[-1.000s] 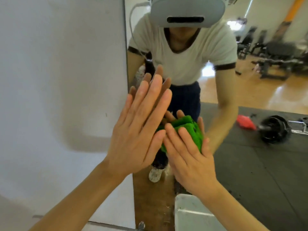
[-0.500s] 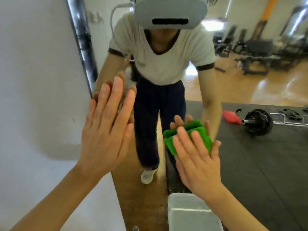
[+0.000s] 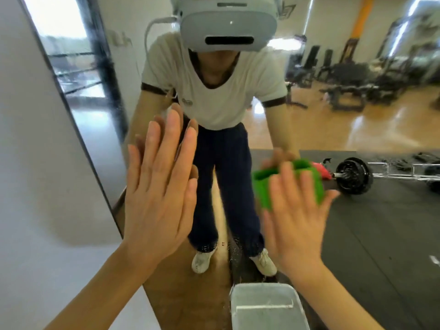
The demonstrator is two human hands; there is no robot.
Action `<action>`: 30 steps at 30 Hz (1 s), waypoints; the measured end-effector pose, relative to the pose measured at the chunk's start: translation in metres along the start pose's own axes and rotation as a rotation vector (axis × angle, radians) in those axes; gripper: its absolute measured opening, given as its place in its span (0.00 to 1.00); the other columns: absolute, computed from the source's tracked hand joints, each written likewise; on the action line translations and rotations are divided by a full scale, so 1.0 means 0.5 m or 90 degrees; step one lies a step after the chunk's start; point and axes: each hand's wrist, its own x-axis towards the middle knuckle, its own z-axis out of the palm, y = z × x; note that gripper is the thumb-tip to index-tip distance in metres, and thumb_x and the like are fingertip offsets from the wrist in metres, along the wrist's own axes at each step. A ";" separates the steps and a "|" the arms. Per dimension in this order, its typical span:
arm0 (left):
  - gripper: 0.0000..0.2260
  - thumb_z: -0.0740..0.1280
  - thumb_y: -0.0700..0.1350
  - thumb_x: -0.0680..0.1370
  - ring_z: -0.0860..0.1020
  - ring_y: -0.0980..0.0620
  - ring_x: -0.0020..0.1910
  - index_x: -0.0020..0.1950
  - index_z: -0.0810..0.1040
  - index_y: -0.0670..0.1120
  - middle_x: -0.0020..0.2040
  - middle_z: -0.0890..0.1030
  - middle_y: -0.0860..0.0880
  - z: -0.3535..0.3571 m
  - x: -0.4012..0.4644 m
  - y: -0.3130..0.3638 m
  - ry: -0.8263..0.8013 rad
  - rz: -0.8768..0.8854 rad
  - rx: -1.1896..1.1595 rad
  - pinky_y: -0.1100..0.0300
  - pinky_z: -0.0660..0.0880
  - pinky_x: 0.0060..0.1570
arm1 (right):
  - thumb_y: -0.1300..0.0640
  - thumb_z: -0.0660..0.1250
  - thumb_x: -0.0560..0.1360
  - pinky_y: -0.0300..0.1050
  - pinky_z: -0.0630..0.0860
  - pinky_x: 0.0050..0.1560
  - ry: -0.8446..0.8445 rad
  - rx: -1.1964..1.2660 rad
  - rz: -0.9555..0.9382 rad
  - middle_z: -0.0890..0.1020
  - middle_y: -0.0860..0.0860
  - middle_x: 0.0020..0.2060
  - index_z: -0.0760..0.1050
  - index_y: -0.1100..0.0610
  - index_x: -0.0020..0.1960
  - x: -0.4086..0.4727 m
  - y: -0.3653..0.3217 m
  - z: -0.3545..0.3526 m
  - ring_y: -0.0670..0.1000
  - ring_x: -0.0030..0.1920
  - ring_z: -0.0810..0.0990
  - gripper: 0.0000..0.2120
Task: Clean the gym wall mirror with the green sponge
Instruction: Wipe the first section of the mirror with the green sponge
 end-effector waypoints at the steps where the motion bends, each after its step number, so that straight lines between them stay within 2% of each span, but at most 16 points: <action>1: 0.27 0.50 0.45 0.86 0.42 0.51 0.82 0.83 0.43 0.49 0.83 0.39 0.54 0.002 -0.001 0.000 -0.003 -0.001 0.013 0.49 0.42 0.80 | 0.55 0.53 0.82 0.56 0.32 0.78 0.007 0.025 0.085 0.40 0.44 0.81 0.45 0.53 0.82 -0.004 0.027 -0.011 0.49 0.81 0.39 0.31; 3: 0.27 0.51 0.45 0.86 0.42 0.50 0.82 0.83 0.43 0.49 0.83 0.41 0.52 0.004 -0.001 0.000 -0.009 -0.002 0.028 0.49 0.42 0.80 | 0.52 0.48 0.85 0.62 0.34 0.77 0.038 0.082 0.264 0.43 0.45 0.81 0.49 0.58 0.80 0.005 0.028 -0.025 0.50 0.81 0.40 0.26; 5: 0.27 0.51 0.45 0.86 0.42 0.51 0.82 0.83 0.43 0.49 0.83 0.40 0.52 0.005 -0.002 0.001 -0.010 -0.008 0.037 0.50 0.43 0.80 | 0.54 0.54 0.81 0.74 0.44 0.73 0.049 0.094 0.378 0.52 0.52 0.81 0.55 0.62 0.75 0.052 -0.028 -0.026 0.54 0.79 0.48 0.25; 6: 0.28 0.51 0.45 0.86 0.43 0.51 0.82 0.83 0.43 0.49 0.83 0.40 0.53 0.005 -0.003 0.001 -0.008 -0.009 0.041 0.50 0.43 0.80 | 0.56 0.58 0.77 0.75 0.46 0.71 0.025 0.090 0.342 0.55 0.54 0.80 0.56 0.61 0.75 0.073 -0.068 -0.021 0.56 0.78 0.52 0.28; 7: 0.28 0.52 0.45 0.86 0.43 0.51 0.82 0.84 0.43 0.49 0.83 0.40 0.54 0.007 -0.004 0.001 -0.006 -0.007 0.042 0.50 0.43 0.80 | 0.58 0.60 0.76 0.72 0.43 0.73 -0.007 0.086 0.242 0.53 0.54 0.81 0.54 0.59 0.78 0.085 -0.108 -0.014 0.56 0.79 0.51 0.33; 9: 0.30 0.54 0.44 0.85 0.43 0.51 0.82 0.84 0.44 0.49 0.83 0.40 0.54 0.008 -0.002 0.000 -0.001 -0.003 0.041 0.50 0.43 0.80 | 0.58 0.56 0.81 0.60 0.35 0.78 -0.028 0.062 0.008 0.44 0.51 0.82 0.42 0.56 0.82 0.092 -0.150 -0.002 0.52 0.81 0.42 0.35; 10: 0.30 0.54 0.44 0.84 0.43 0.51 0.82 0.84 0.44 0.49 0.83 0.40 0.54 0.007 -0.001 0.000 0.002 -0.001 0.041 0.50 0.43 0.80 | 0.58 0.52 0.83 0.57 0.34 0.78 -0.023 0.040 -0.050 0.42 0.50 0.82 0.39 0.56 0.82 0.094 -0.139 0.004 0.51 0.81 0.39 0.33; 12: 0.29 0.53 0.45 0.85 0.43 0.51 0.82 0.84 0.44 0.49 0.83 0.40 0.54 0.005 0.001 0.002 0.001 -0.001 0.042 0.51 0.42 0.80 | 0.58 0.50 0.84 0.56 0.34 0.78 0.007 0.007 -0.053 0.39 0.49 0.81 0.38 0.55 0.82 0.088 -0.081 0.003 0.50 0.81 0.38 0.31; 14: 0.29 0.52 0.45 0.85 0.42 0.52 0.82 0.83 0.43 0.49 0.83 0.39 0.55 0.003 0.002 0.005 -0.005 -0.001 0.040 0.52 0.41 0.80 | 0.57 0.52 0.83 0.54 0.31 0.78 0.034 0.016 0.089 0.42 0.51 0.82 0.41 0.55 0.82 0.078 -0.006 -0.015 0.48 0.80 0.37 0.32; 16: 0.28 0.51 0.45 0.85 0.42 0.52 0.82 0.83 0.43 0.49 0.83 0.39 0.55 0.004 0.004 0.006 -0.002 -0.004 0.045 0.52 0.42 0.80 | 0.54 0.50 0.83 0.55 0.31 0.77 0.079 0.067 0.265 0.51 0.57 0.80 0.48 0.60 0.80 0.071 0.040 -0.034 0.49 0.81 0.38 0.28; 18: 0.28 0.52 0.45 0.85 0.42 0.52 0.82 0.84 0.44 0.49 0.83 0.39 0.54 0.007 0.003 0.006 0.004 -0.010 0.054 0.52 0.42 0.80 | 0.53 0.51 0.83 0.64 0.37 0.76 0.113 0.087 0.369 0.57 0.65 0.77 0.52 0.64 0.76 0.098 0.010 -0.041 0.61 0.80 0.47 0.25; 20: 0.30 0.54 0.44 0.84 0.42 0.52 0.82 0.84 0.44 0.49 0.83 0.40 0.54 0.008 0.001 0.006 0.011 -0.012 0.055 0.52 0.42 0.80 | 0.51 0.54 0.82 0.66 0.39 0.75 0.067 0.067 0.304 0.59 0.61 0.76 0.55 0.62 0.74 0.140 -0.066 -0.032 0.62 0.77 0.52 0.25; 23: 0.32 0.56 0.45 0.83 0.43 0.52 0.82 0.83 0.43 0.48 0.83 0.41 0.55 0.009 0.001 0.006 0.019 -0.014 0.044 0.52 0.42 0.80 | 0.55 0.52 0.83 0.57 0.33 0.78 0.008 0.059 0.013 0.56 0.51 0.77 0.50 0.57 0.80 0.164 -0.152 -0.014 0.50 0.80 0.37 0.27; 25: 0.30 0.54 0.47 0.84 0.44 0.53 0.82 0.84 0.44 0.47 0.83 0.41 0.55 0.008 0.003 0.006 0.019 -0.020 0.033 0.52 0.43 0.80 | 0.57 0.51 0.84 0.55 0.33 0.78 0.015 0.016 -0.074 0.53 0.49 0.79 0.46 0.55 0.82 0.150 -0.101 -0.008 0.49 0.79 0.36 0.28; 28: 0.25 0.52 0.48 0.85 0.44 0.54 0.82 0.82 0.52 0.43 0.83 0.42 0.57 0.000 0.005 0.008 0.022 -0.022 0.005 0.52 0.41 0.80 | 0.57 0.52 0.85 0.55 0.32 0.77 0.046 0.012 -0.012 0.41 0.45 0.81 0.40 0.53 0.82 0.100 0.043 -0.038 0.48 0.80 0.37 0.31; 30: 0.26 0.52 0.47 0.85 0.44 0.53 0.82 0.83 0.50 0.47 0.83 0.42 0.56 -0.003 0.005 0.024 0.020 -0.003 -0.008 0.51 0.41 0.80 | 0.54 0.48 0.86 0.53 0.31 0.77 0.063 0.035 0.055 0.40 0.42 0.80 0.46 0.56 0.82 0.094 0.112 -0.068 0.47 0.80 0.39 0.26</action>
